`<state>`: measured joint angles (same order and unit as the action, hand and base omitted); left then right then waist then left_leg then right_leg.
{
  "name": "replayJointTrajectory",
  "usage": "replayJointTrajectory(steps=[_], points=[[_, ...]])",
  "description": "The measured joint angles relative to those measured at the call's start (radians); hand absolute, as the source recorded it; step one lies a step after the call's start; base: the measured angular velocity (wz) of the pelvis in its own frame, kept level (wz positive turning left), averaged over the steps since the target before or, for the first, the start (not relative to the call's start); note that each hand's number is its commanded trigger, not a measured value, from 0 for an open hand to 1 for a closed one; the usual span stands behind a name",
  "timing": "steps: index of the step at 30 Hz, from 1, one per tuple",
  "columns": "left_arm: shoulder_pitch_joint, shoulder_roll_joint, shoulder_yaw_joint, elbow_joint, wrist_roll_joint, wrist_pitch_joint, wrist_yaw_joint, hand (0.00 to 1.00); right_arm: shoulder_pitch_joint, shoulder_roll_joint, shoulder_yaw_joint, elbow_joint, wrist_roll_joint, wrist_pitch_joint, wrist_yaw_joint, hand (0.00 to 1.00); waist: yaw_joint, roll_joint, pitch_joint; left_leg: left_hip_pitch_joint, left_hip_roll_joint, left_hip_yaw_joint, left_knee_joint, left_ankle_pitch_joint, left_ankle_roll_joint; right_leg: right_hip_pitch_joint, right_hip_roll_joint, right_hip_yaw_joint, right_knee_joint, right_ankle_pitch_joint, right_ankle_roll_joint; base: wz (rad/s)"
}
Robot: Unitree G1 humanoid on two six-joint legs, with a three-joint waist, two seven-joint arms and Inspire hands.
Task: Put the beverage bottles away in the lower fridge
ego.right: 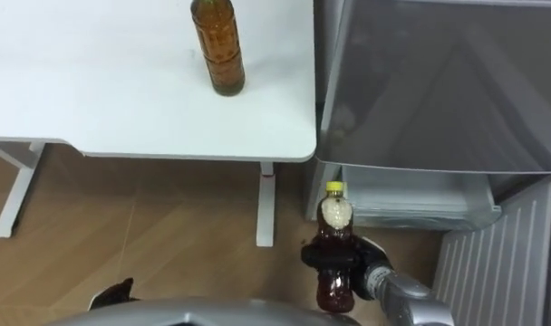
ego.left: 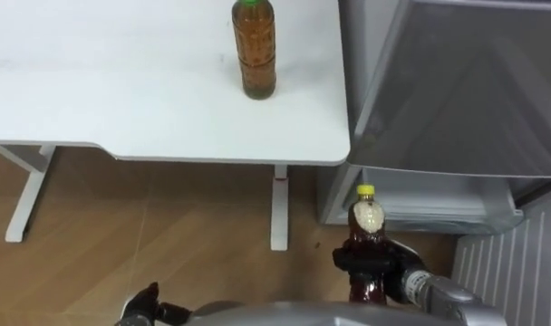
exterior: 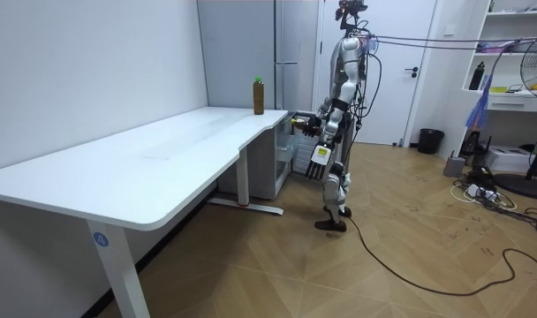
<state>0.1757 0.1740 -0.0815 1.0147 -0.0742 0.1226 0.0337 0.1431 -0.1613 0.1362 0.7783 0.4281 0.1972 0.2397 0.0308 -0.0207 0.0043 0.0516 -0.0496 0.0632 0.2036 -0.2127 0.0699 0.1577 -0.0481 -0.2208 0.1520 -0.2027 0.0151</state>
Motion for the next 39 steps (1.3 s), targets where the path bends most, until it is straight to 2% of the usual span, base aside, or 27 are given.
replayJointTrajectory(steps=[6,10,14,20,23,26,30,39], points=[[0.01,0.0,0.015,-0.002,-0.001,0.0,-0.005,0.0,-0.006,-0.001,-0.004,0.031,0.214,0.0,-0.082,1.0,-0.007,0.005,0.0034,0.01,0.001,0.016,-0.007,0.0,0.0,0.0,0.002,0.025,0.0,0.0,0.0,-0.08],[0.02,-0.002,0.019,-0.003,-0.003,-0.001,-0.006,0.0,-0.005,0.002,-0.011,0.038,0.473,-0.007,-0.128,1.0,-0.028,0.01,0.0044,0.013,0.001,0.016,-0.006,0.0,0.0,0.001,0.002,0.026,-0.001,0.001,0.002,0.0],[0.02,-0.009,0.017,-0.003,-0.003,-0.007,-0.006,0.0,-0.006,0.002,-0.013,0.037,0.684,-0.039,-0.164,1.0,-0.03,0.019,0.0038,0.013,0.001,0.016,-0.012,0.0,0.0,0.001,0.003,0.028,-0.001,0.001,0.002,0.0],[0.023,-0.01,-0.018,-0.003,-0.012,-0.022,0.007,0.0,-0.006,0.001,-0.011,0.035,0.902,-0.083,-0.196,1.0,-0.031,0.028,0.0058,0.013,0.001,0.016,-0.006,0.0,0.0,0.0,0.003,0.033,0.0,0.001,0.002,0.0],[0.026,-0.007,-0.038,-0.003,-0.011,-0.042,0.015,0.0,-0.006,0.006,-0.011,0.035,0.989,-0.118,-0.204,1.0,-0.031,0.028,0.006,0.013,0.002,0.017,-0.006,0.0,0.0,0.0,0.003,0.032,0.001,0.001,0.002,0.0],[0.027,-0.006,-0.04,-0.002,-0.008,-0.044,0.015,0.0,-0.006,0.01,-0.014,0.035,1.033,-0.143,-0.207,1.0,-0.033,0.03,0.0051,0.012,0.001,0.015,-0.001,0.0,0.0,0.002,0.003,0.028,0.001,0.001,0.002,0.0],[0.05,-0.006,-0.039,-0.004,0.001,-0.045,0.018,0.0,-0.006,0.022,-0.044,0.007,1.09,-0.152,-0.232,1.0,-0.036,0.03,0.0053,0.012,0.001,0.014,-0.006,0.0,0.0,0.003,0.002,0.023,0.001,0.001,0.002,0.0],[0.057,-0.008,-0.039,-0.004,0.0,-0.043,0.025,0.0,-0.017,0.022,-0.076,-0.011,1.182,-0.168,-0.25,1.0,-0.048,0.028,0.0065,0.011,0.001,0.011,-0.004,0.0,0.0,0.002,0.002,0.023,0.003,0.001,0.002,0.0]])
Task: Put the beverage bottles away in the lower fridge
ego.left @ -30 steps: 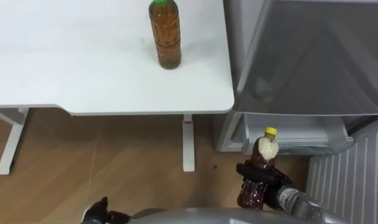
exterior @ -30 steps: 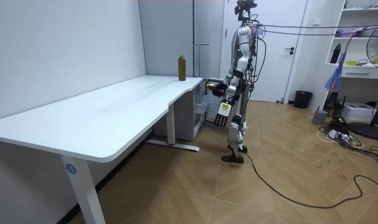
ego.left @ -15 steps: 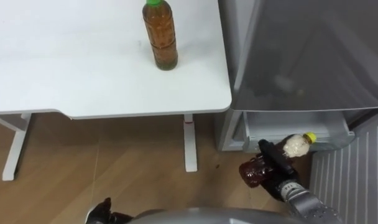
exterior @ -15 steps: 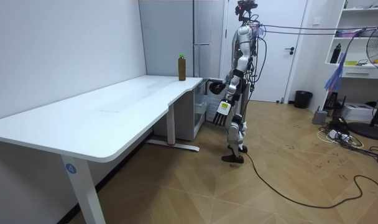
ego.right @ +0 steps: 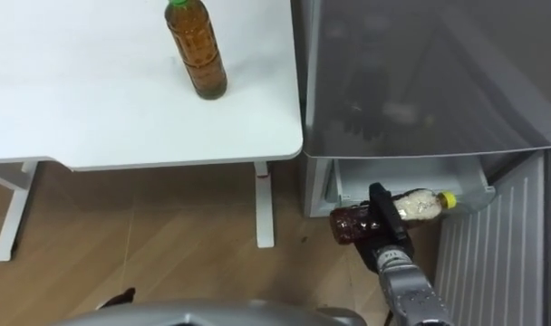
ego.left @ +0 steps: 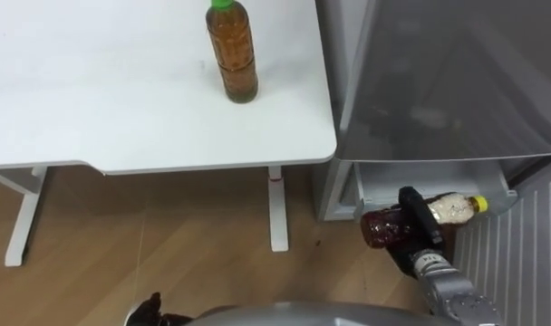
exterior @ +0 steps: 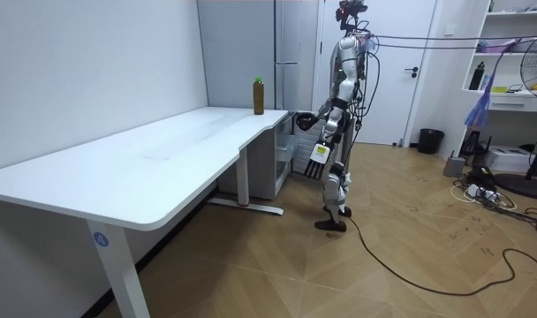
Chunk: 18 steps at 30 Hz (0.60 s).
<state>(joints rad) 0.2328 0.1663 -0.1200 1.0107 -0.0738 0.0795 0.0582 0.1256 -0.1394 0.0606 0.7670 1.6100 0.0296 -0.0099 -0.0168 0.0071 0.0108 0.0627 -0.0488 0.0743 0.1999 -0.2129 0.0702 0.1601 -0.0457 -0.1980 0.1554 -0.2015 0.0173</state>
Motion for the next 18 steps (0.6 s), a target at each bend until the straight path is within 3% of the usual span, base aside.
replayJointTrajectory(steps=[7,13,14,18], points=[[-0.002,0.004,-0.001,0.0,0.003,0.012,-0.009,0.0,-0.038,-0.008,-0.007,0.011,0.045,-0.016,-0.031,1.0,0.001,0.01,-0.0019,-0.055,0.001,-0.018,0.026,0.002,0.0,-0.046,-0.001,-0.024,0.021,0.0,0.0,0.08],[-0.077,0.007,-0.002,0.007,0.001,0.017,-0.037,0.0,-0.258,-0.015,-0.068,0.124,0.059,-0.017,-0.044,1.0,0.014,0.018,0.0001,-0.168,-0.001,-0.022,0.066,0.024,0.009,-0.165,-0.014,-0.051,0.068,0.002,-0.003,0.06],[-0.11,0.016,-0.001,0.015,0.007,0.017,-0.042,0.0,-0.275,-0.014,-0.08,0.164,0.06,-0.012,-0.029,1.0,0.019,0.006,0.009,-0.189,-0.002,-0.024,0.067,0.031,0.009,-0.184,-0.015,-0.054,0.069,0.004,-0.007,0.06],[-0.157,0.019,-0.003,0.051,0.001,0.023,-0.06,0.0,-0.373,-0.033,-0.147,0.315,0.053,-0.011,-0.034,1.0,0.028,0.012,0.013,-0.27,-0.003,-0.029,0.076,0.048,0.016,-0.263,-0.019,-0.058,0.09,0.017,-0.009,0.04]])
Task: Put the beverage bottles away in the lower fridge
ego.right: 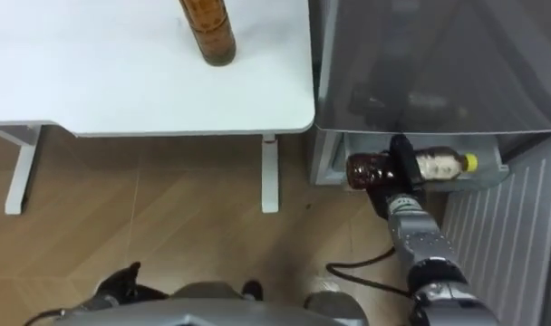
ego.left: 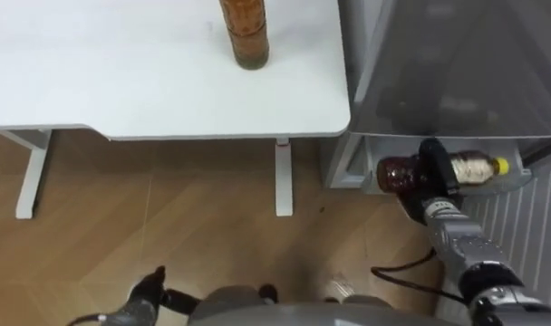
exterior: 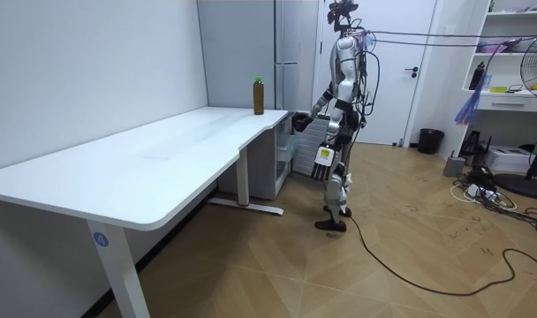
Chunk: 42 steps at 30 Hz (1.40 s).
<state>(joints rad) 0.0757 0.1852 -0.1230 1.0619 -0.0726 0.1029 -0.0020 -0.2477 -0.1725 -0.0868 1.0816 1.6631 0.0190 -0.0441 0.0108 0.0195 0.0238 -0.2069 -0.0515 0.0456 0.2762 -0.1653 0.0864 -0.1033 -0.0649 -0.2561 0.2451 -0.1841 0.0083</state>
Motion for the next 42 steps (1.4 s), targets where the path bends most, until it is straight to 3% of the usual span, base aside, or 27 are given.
replayJointTrajectory(steps=[6,11,15,20,23,31,36,42], points=[[-0.014,0.008,-0.01,-0.009,-0.012,-0.002,-0.03,0.0,-0.093,-0.034,-0.046,0.086,-0.002,0.004,0.002,1.0,0.001,0.002,0.0011,-0.075,-0.011,-0.009,-0.013,0.036,0.003,-0.095,-0.011,0.004,0.034,0.002,0.0,0.07],[-0.061,0.013,-0.023,0.011,-0.011,-0.023,-0.03,0.0,-0.17,-0.07,-0.059,0.111,-0.02,0.003,0.002,1.0,0.025,-0.003,0.004,-0.151,-0.016,-0.007,-0.02,0.062,0.004,-0.189,-0.024,-0.009,0.072,0.002,-0.004,0.04],[-0.079,0.023,-0.029,0.021,-0.013,-0.024,-0.031,0.0,-0.207,-0.071,-0.066,0.121,-0.011,0.003,-0.009,1.0,0.03,-0.017,0.0135,-0.19,-0.016,0.001,-0.011,0.068,0.005,-0.243,-0.04,-0.012,0.11,-0.003,-0.009,-0.04],[-0.106,0.031,-0.04,0.025,-0.029,-0.029,-0.025,0.0,-0.235,-0.102,-0.065,0.125,-0.009,0.005,-0.012,1.0,0.052,-0.034,0.0252,-0.242,-0.022,0.001,0.017,0.068,0.006,-0.304,-0.055,-0.008,0.159,-0.02,-0.015,0.02],[-0.105,0.031,-0.041,0.023,-0.051,-0.031,-0.015,0.0,-0.243,-0.112,-0.079,0.124,-0.009,0.006,-0.016,1.0,0.05,-0.039,0.0281,-0.273,-0.029,-0.004,0.032,0.069,0.007,-0.338,-0.067,-0.017,0.192,-0.034,-0.017,0.12],[-0.106,0.035,-0.037,0.027,-0.057,-0.047,-0.007,0.0,-0.283,-0.148,-0.103,0.125,-0.019,0.009,-0.085,1.0,0.049,-0.048,0.0267,-0.33,-0.033,0.005,0.074,0.072,0.011,-0.401,-0.076,-0.012,0.248,-0.041,-0.016,0.03],[-0.107,0.04,-0.034,0.025,-0.055,-0.05,0.019,0.0,-0.309,-0.17,-0.103,0.126,-0.019,0.032,-0.149,1.0,0.048,-0.05,0.0276,-0.361,-0.039,0.008,0.125,0.063,0.015,-0.431,-0.093,0.006,0.31,-0.068,-0.019,0.1],[-0.096,0.066,-0.035,0.025,-0.053,-0.039,0.021,0.0,-0.33,-0.181,-0.103,0.126,-0.019,0.047,-0.167,1.0,0.052,-0.056,0.0277,-0.416,-0.029,0.008,0.188,0.055,0.01,-0.478,-0.093,0.004,0.357,-0.084,-0.028,0.04]])
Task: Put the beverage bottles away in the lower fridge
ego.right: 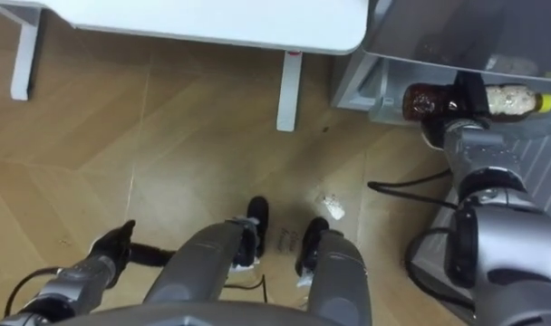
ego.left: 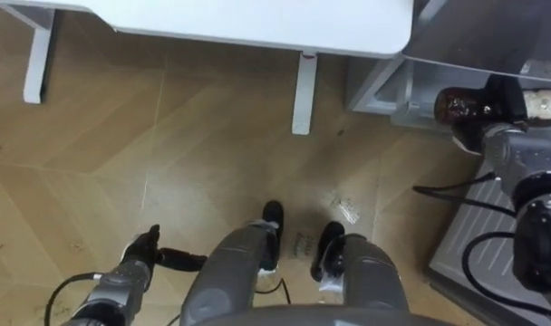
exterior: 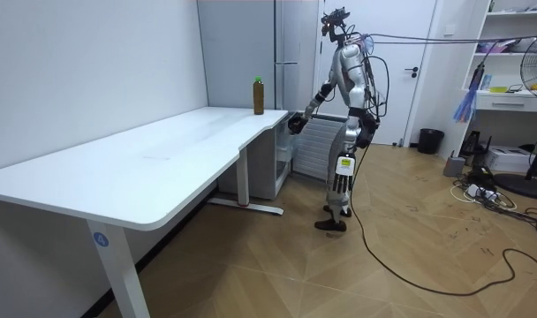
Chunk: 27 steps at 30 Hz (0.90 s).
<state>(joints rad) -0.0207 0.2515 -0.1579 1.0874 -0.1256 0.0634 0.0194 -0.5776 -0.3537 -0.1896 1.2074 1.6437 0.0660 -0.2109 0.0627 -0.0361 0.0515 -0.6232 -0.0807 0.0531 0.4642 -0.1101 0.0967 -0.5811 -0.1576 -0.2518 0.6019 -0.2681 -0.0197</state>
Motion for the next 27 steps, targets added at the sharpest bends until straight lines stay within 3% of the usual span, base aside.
replayJointTrajectory(steps=[11,16,17,18,22,27], points=[[0.031,0.014,0.005,-0.008,0.004,0.003,0.001,0.0,-0.022,-0.056,0.001,0.001,0.0,-0.002,0.002,1.0,0.007,0.004,-0.0023,-0.066,-0.003,0.004,0.054,-0.001,0.001,-0.068,-0.017,-0.004,0.065,-0.007,-0.011,0.0],[0.031,0.014,0.005,-0.007,0.003,0.003,-0.002,0.0,-0.022,-0.058,0.0,0.001,0.001,-0.005,-0.005,1.0,0.019,0.011,-0.005,-0.065,-0.001,0.003,0.054,-0.005,-0.003,-0.069,-0.017,-0.004,0.075,-0.016,-0.014,0.0],[0.031,0.014,0.005,-0.007,0.001,0.003,-0.003,0.0,-0.022,-0.058,0.0,0.003,0.002,-0.008,-0.005,0.66,0.022,0.014,-0.0062,-0.064,-0.001,0.003,0.052,-0.005,-0.004,-0.069,-0.017,-0.004,0.076,-0.016,-0.015,0.0],[0.032,0.014,0.005,-0.007,0.001,0.003,-0.003,0.0,-0.022,-0.058,0.0,0.003,0.003,-0.011,-0.005,0.0,0.023,0.015,-0.0069,-0.063,-0.001,0.003,0.052,-0.005,-0.004,-0.068,-0.017,-0.004,0.076,-0.016,-0.015,0.0],[0.033,0.014,0.001,-0.007,0.0,0.004,-0.002,0.0,-0.023,-0.059,0.0,0.003,0.01,-0.036,-0.005,0.0,0.028,0.023,-0.0105,-0.061,0.0,0.01,0.048,-0.003,-0.006,-0.072,-0.019,-0.001,0.08,-0.018,-0.018,-0.02],[0.034,0.009,-0.001,-0.007,-0.001,0.005,-0.001,0.0,-0.024,-0.063,0.0,0.008,0.026,-0.044,-0.007,0.0,0.031,0.026,-0.0091,-0.061,-0.002,0.021,0.041,-0.002,-0.007,-0.084,-0.025,0.007,0.09,-0.022,-0.023,-0.02]])
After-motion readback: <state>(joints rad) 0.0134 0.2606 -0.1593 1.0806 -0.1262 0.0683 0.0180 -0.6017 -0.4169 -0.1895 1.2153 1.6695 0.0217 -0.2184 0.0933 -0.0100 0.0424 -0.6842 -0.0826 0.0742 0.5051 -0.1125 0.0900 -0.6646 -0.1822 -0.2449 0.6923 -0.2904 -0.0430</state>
